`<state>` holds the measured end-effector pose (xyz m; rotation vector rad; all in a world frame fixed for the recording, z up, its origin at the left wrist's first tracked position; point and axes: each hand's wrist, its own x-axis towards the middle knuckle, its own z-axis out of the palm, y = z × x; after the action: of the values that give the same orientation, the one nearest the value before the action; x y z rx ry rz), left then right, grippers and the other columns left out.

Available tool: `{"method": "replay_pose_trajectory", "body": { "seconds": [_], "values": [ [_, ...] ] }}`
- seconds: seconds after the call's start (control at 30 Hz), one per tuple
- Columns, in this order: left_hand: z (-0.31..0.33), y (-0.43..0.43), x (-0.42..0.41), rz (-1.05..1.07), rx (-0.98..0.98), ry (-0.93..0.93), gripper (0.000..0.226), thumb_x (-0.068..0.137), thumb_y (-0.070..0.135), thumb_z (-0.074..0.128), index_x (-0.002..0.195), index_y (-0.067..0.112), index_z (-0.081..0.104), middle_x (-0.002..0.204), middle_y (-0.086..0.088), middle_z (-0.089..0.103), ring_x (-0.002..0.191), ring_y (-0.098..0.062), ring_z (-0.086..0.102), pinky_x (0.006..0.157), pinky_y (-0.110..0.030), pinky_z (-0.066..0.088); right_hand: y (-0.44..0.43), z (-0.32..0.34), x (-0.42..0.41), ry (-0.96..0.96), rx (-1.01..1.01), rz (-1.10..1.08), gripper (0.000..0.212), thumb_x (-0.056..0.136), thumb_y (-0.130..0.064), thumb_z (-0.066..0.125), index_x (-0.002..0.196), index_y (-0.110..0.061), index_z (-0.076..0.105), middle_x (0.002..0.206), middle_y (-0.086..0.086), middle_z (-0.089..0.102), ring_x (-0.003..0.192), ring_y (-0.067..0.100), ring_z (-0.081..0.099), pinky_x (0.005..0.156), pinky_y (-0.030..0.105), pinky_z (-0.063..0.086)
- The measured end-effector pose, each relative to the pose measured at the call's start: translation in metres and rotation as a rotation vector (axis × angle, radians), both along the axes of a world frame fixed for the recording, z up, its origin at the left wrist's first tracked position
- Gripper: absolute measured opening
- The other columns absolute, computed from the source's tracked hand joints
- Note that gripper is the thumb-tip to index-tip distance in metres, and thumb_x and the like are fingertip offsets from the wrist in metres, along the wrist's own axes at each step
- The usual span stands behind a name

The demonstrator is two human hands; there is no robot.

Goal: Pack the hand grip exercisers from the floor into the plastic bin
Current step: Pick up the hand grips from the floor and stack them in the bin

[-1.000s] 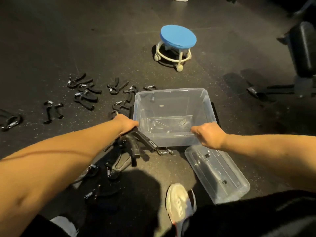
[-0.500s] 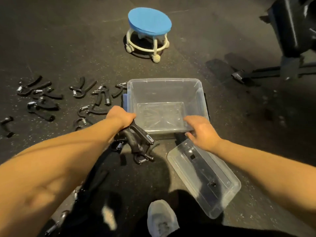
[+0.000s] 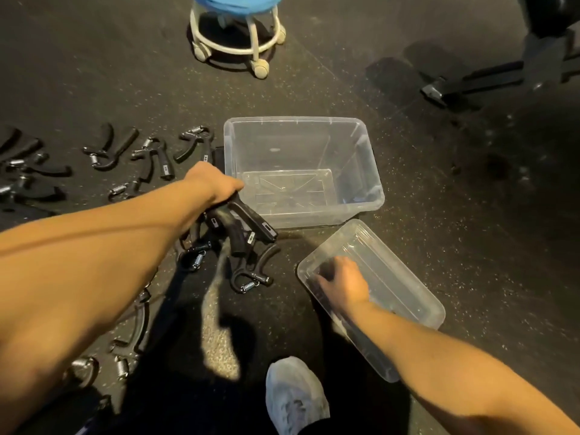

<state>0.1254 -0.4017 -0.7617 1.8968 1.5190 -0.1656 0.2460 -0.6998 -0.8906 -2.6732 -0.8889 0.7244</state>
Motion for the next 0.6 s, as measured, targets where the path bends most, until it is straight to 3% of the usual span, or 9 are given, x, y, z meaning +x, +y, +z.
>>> {"method": "replay_pose_trajectory", "body": {
  "seconds": [0.1,0.23,0.37,0.5,0.6],
  "values": [
    [-0.002,-0.003,0.004,-0.022,-0.012,0.002,0.064,0.078,0.047,0.072,0.117,-0.003,0.063,0.104,-0.014,0.064,0.089,-0.031,0.058,0.078,-0.033,0.046,0.011,-0.010,-0.004,0.106,-0.113,-0.040,0.042,0.074,-0.067,0.067,0.089,-0.028,0.060,0.079,-0.012,0.065,0.074,0.015,0.064,0.070,0.033,0.055],
    [0.000,-0.010,0.012,-0.052,-0.043,-0.016,0.062,0.077,0.047,0.073,0.114,-0.003,0.064,0.106,-0.014,0.067,0.091,-0.031,0.062,0.077,-0.033,0.047,0.021,-0.024,-0.012,0.017,-0.206,0.029,0.062,0.062,-0.081,0.064,0.094,-0.028,0.060,0.088,-0.010,0.064,0.083,0.017,0.063,0.070,0.032,0.054],
    [-0.001,-0.021,0.019,-0.063,-0.094,-0.062,0.061,0.074,0.048,0.074,0.111,0.001,0.066,0.103,-0.013,0.068,0.089,-0.030,0.063,0.075,-0.034,0.048,0.008,-0.030,-0.011,-0.108,-0.267,0.229,0.032,0.091,-0.050,0.053,0.102,-0.024,0.067,0.099,-0.001,0.069,0.091,0.023,0.067,0.074,0.031,0.053],
    [0.003,-0.029,0.023,-0.071,-0.155,-0.099,0.059,0.074,0.047,0.075,0.112,0.003,0.067,0.102,-0.011,0.069,0.081,-0.025,0.063,0.071,-0.034,0.047,-0.024,-0.019,0.022,-0.109,-0.372,0.171,0.023,0.092,-0.027,0.052,0.106,-0.022,0.069,0.106,0.005,0.072,0.100,0.028,0.069,0.082,0.035,0.054],
    [0.006,-0.045,0.029,-0.064,-0.194,-0.135,0.061,0.075,0.043,0.077,0.119,0.003,0.064,0.104,-0.010,0.067,0.088,-0.027,0.064,0.075,-0.034,0.048,-0.048,-0.001,0.055,-0.051,-0.407,0.064,0.019,0.092,-0.024,0.055,0.104,-0.019,0.070,0.109,0.010,0.073,0.104,0.032,0.068,0.086,0.036,0.053]
  ]
}}
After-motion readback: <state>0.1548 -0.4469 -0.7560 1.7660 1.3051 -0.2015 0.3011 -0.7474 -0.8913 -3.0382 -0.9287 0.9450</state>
